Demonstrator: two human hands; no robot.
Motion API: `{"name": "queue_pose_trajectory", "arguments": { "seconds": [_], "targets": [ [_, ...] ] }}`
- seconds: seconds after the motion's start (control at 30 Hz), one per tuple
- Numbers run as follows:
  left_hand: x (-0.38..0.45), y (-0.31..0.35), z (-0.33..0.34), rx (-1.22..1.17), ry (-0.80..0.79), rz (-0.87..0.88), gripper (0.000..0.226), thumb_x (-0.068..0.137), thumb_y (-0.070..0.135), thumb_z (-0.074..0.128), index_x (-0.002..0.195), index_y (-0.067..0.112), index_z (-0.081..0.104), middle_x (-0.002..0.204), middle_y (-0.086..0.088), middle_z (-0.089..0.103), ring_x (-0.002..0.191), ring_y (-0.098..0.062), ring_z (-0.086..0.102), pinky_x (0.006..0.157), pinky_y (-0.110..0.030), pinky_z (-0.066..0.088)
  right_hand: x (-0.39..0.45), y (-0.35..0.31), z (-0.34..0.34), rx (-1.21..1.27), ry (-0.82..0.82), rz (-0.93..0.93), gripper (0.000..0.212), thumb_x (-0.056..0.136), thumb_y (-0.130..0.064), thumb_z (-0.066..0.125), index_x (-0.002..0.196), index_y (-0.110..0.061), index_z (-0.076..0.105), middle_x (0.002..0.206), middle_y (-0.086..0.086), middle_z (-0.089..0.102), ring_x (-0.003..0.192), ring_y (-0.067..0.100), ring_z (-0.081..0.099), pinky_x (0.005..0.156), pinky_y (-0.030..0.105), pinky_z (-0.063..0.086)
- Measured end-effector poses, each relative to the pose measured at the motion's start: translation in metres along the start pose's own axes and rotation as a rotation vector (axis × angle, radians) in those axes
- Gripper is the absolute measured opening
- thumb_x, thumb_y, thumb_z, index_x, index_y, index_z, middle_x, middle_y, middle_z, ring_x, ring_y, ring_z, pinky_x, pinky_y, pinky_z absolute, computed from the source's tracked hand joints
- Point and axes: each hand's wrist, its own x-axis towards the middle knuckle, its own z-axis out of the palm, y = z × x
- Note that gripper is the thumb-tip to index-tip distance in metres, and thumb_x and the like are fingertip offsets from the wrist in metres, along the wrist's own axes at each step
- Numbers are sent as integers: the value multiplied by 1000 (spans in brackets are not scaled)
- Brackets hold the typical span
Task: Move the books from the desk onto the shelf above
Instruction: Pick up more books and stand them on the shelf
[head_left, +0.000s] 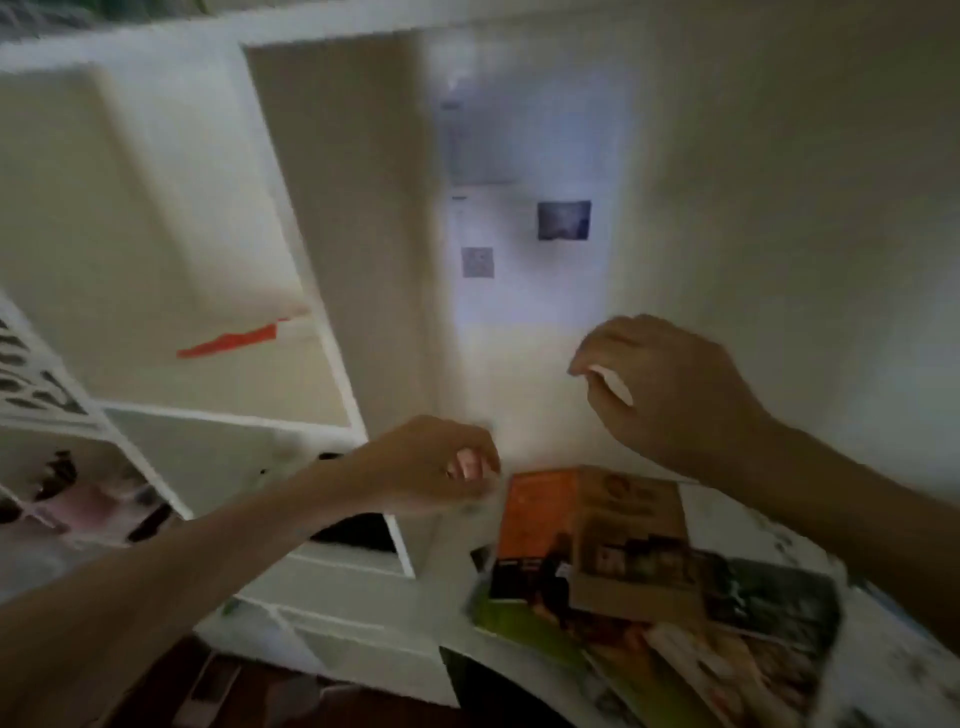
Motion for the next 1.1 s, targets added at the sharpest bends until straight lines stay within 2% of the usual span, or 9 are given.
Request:
{"name": "queue_pose_trajectory", "arguments": {
  "seconds": [0.07, 0.17, 0.33, 0.47, 0.6, 0.77, 0.9, 1.0, 1.1],
  "targets": [
    [46, 5, 62, -39, -152, -27, 29, 87, 25, 66, 116, 23, 62, 103, 5, 65, 88, -5, 61, 79, -15, 49, -68, 52, 33, 13, -239, 329, 20, 90, -15, 54, 106, -19, 66, 112, 0, 63, 98, 22, 62, 82, 36, 52],
    [92, 12, 139, -97, -283, -86, 37, 91, 23, 61, 126, 26, 52, 99, 4, 58, 86, -7, 56, 69, -8, 45, -158, 99, 80, 64, -438, 682, 26, 96, -22, 48, 118, -14, 60, 119, 4, 59, 108, 24, 58, 89, 32, 45],
    [134, -41, 246, -321, -341, -248, 78, 71, 58, 71, 135, 46, 27, 134, 15, 47, 117, -8, 50, 92, -27, 49, -239, 107, 168, 246, -621, 968, 19, 91, -34, 50, 96, -17, 59, 97, 4, 62, 86, 22, 61, 74, 34, 54],
    [156, -34, 265, -388, -223, -309, 75, 80, 29, 74, 141, 20, 31, 141, -1, 44, 128, -20, 45, 105, -32, 42, -250, 102, 206, 113, -529, 1035, 48, 86, -42, 61, 125, -15, 54, 123, 7, 55, 112, 26, 52, 93, 37, 48],
    [174, -20, 270, -827, -79, -433, 52, 76, 20, 80, 120, 35, 55, 127, 4, 56, 114, -18, 54, 95, -39, 52, -253, 88, 212, 71, -473, 1042, 69, 81, -45, 68, 140, -17, 43, 138, 4, 47, 126, 27, 42, 103, 40, 40],
    [172, -18, 269, -879, -106, -367, 57, 95, 7, 51, 139, 38, 34, 135, 6, 50, 121, -19, 51, 99, -46, 48, -262, 95, 190, 285, -252, 1082, 50, 90, -46, 58, 134, -24, 50, 127, -9, 56, 114, 10, 51, 98, 26, 44],
    [155, -16, 234, -950, 45, -431, 39, 99, 11, 49, 131, 31, 42, 129, 3, 53, 113, -21, 54, 99, -49, 47, -282, 122, 141, 293, 30, 1315, 26, 97, -28, 53, 121, -19, 57, 111, 0, 64, 97, 11, 59, 88, 28, 50],
    [150, 13, 201, -1177, 71, -398, 28, 98, 11, 52, 114, 34, 54, 109, 3, 64, 96, -21, 63, 73, -42, 56, -312, 142, 114, 157, 143, 1424, 21, 96, -17, 52, 115, -12, 59, 108, 8, 64, 90, 14, 57, 82, 28, 46],
    [170, 55, 207, -1289, -103, -474, 24, 97, 17, 53, 119, 27, 55, 112, -6, 67, 96, -31, 67, 58, -41, 58, -339, 151, 101, 94, 184, 1574, 23, 95, -17, 55, 117, -10, 55, 107, 9, 61, 86, 15, 55, 76, 27, 45]
  ]
}}
